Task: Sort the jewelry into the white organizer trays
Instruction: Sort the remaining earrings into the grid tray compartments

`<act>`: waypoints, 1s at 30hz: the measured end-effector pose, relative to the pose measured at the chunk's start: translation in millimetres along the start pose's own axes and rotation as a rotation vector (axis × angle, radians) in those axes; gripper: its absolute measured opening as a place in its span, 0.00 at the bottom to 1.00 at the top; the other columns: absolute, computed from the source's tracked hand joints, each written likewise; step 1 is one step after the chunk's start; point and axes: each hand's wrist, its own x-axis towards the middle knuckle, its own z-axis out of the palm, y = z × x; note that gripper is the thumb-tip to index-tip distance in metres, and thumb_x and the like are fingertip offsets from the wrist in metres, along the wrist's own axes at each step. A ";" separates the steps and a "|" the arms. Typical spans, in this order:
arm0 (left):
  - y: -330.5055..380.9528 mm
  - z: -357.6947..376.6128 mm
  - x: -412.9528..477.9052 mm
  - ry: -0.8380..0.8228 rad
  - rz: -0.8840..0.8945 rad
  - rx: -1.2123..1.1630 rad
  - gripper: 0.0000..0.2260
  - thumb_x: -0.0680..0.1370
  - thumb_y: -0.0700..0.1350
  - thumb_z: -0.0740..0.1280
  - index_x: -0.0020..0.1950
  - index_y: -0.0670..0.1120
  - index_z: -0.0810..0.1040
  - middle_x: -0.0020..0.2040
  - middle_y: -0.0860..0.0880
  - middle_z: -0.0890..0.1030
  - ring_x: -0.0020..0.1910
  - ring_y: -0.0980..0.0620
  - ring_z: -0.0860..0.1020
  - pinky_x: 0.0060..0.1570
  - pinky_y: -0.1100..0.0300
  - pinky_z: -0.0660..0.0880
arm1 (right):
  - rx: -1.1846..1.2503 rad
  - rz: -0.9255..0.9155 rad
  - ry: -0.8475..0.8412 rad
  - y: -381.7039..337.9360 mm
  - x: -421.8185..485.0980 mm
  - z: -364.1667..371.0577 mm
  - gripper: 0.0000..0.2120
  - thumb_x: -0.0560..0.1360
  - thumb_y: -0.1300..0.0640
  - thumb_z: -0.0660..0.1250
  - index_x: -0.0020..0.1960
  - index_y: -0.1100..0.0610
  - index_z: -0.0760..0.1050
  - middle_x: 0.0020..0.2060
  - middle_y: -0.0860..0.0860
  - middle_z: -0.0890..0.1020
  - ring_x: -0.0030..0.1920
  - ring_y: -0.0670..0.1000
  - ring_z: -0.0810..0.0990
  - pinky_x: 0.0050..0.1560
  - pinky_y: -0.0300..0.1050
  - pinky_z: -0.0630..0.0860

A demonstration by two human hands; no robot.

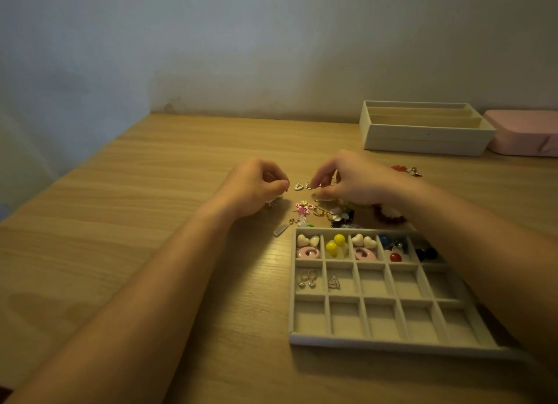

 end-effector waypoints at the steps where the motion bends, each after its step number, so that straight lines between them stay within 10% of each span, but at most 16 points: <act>1: -0.6 -1.0 0.6 0.010 -0.005 -0.012 0.04 0.77 0.45 0.72 0.43 0.53 0.83 0.38 0.55 0.82 0.37 0.58 0.78 0.37 0.65 0.75 | -0.022 0.005 -0.018 0.9 -0.8 0.2 0.08 0.78 0.53 0.71 0.57 0.46 0.82 0.47 0.43 0.81 0.47 0.42 0.77 0.41 0.36 0.70; 8: -13.8 -10.1 5.5 0.052 -0.057 -0.005 0.07 0.78 0.43 0.72 0.40 0.52 0.81 0.38 0.55 0.84 0.40 0.56 0.80 0.48 0.55 0.78 | 0.026 0.082 0.000 21.3 -5.2 -8.6 0.06 0.79 0.58 0.71 0.54 0.50 0.83 0.44 0.40 0.78 0.47 0.40 0.75 0.45 0.37 0.73; 22: 12.7 2.4 -5.5 -0.194 0.090 0.083 0.07 0.73 0.51 0.76 0.49 0.52 0.84 0.41 0.49 0.80 0.35 0.56 0.73 0.37 0.61 0.71 | 0.164 0.021 0.036 34.6 -18.2 -18.2 0.01 0.77 0.49 0.72 0.48 0.44 0.81 0.45 0.42 0.83 0.49 0.44 0.81 0.44 0.35 0.74; 30: 22.3 7.7 -19.7 -0.248 0.049 0.190 0.17 0.68 0.57 0.79 0.52 0.54 0.80 0.41 0.52 0.81 0.39 0.55 0.78 0.39 0.58 0.74 | 0.097 0.080 -0.130 21.5 -49.1 -7.1 0.15 0.68 0.44 0.80 0.50 0.45 0.79 0.47 0.47 0.79 0.47 0.47 0.77 0.44 0.41 0.76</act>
